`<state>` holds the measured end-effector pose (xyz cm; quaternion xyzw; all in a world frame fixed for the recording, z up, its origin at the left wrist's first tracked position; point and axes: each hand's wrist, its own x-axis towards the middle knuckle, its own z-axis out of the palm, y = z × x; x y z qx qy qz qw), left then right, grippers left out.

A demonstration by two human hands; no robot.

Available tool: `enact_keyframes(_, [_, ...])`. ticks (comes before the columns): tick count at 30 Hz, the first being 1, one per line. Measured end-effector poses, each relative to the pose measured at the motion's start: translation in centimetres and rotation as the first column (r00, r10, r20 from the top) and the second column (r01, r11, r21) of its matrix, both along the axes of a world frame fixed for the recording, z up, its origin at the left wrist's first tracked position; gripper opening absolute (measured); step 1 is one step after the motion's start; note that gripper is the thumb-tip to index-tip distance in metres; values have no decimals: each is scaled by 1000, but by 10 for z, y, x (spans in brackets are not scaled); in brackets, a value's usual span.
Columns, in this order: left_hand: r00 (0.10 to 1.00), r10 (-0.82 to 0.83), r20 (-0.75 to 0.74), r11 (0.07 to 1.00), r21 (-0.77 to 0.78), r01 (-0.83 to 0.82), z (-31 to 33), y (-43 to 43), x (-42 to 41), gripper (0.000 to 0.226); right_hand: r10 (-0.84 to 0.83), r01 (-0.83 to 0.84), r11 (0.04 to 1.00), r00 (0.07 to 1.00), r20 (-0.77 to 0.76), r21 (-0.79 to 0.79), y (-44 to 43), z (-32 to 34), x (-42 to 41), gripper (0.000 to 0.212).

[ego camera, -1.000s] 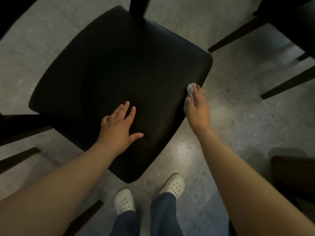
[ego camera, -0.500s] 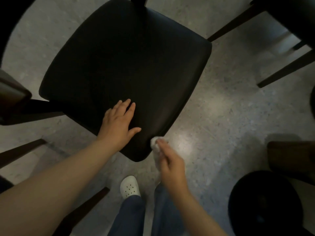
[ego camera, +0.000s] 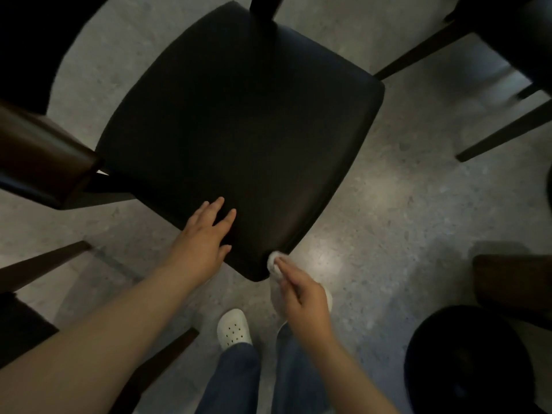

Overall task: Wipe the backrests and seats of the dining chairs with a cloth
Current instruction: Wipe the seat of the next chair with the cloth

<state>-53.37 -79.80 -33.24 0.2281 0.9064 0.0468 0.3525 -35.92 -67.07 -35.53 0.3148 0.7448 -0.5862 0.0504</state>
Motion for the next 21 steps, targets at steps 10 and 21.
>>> enact_keyframes(10, [991,121,51,989,75,-124,76,-11,15,60,-118,112,981,993,24,161,53,85,-35,31])
enact_keyframes(21, [945,312,-94,915,297,-273,258,-27,-12,44,76,-37,967,986,-147,251,41,255,-131,23])
